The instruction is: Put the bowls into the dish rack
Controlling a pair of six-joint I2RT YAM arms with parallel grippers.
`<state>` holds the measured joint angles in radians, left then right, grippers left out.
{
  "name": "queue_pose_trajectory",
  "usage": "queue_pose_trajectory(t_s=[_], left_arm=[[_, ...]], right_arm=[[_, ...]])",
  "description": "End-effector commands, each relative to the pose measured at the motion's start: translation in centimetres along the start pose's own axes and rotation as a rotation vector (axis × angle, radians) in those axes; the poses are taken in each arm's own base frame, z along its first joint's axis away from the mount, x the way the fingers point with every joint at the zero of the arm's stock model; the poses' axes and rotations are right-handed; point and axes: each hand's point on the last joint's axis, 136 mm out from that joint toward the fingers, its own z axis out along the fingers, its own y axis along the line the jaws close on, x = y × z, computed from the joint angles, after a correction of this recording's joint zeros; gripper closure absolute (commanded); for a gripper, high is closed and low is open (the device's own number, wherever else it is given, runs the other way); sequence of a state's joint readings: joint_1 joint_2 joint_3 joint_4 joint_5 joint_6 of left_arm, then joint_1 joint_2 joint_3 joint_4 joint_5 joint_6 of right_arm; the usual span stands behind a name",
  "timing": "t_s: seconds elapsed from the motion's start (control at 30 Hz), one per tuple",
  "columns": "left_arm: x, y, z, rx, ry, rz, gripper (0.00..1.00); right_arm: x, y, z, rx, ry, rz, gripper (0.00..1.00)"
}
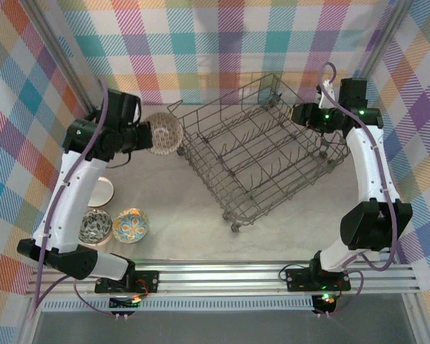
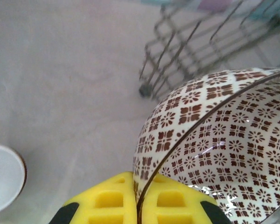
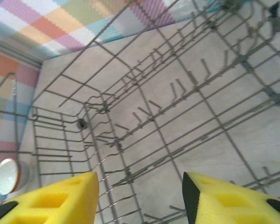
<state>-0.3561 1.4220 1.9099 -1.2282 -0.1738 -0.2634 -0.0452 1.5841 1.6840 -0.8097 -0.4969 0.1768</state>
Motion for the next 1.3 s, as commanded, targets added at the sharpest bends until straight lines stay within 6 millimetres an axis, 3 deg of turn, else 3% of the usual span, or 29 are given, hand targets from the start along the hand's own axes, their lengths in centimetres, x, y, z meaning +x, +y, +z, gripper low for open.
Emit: queue_pose_trajectory(t_s=[0.0,0.23,0.33,0.5,0.87,1.27], left_arm=[[-4.0,-2.1,-1.2,0.039,-0.106,0.044,1.0],[-7.4,-10.0,-0.8,0.186,-0.171,0.14,1.0],[-7.6,-13.4,-0.3,0.251,-0.184,0.163,1.0],[-6.9,-17.5,0.4,0.329,-0.177,0.193,1.0],[-4.1,-21.0,0.3,0.424,-0.103,0.241,1.0],[-3.5,-21.5,-0.1,0.442,-0.092,0.261,1.0]], right_arm=[[-0.1,4.4,-1.6,-0.18,0.008,-0.025,0.56],[-1.0,11.1,-4.5,-0.403,-0.053,-0.129,0.62],[-0.6,15.1,-6.5,-0.569,-0.079,-0.219,0.62],[0.0,18.2,-7.7,-0.65,-0.12,-0.315,0.62],[2.5,19.2,-4.3,-0.628,-0.032,-0.357,0.63],[3.8,18.9,-2.6,-0.539,-0.011,-0.365,0.67]])
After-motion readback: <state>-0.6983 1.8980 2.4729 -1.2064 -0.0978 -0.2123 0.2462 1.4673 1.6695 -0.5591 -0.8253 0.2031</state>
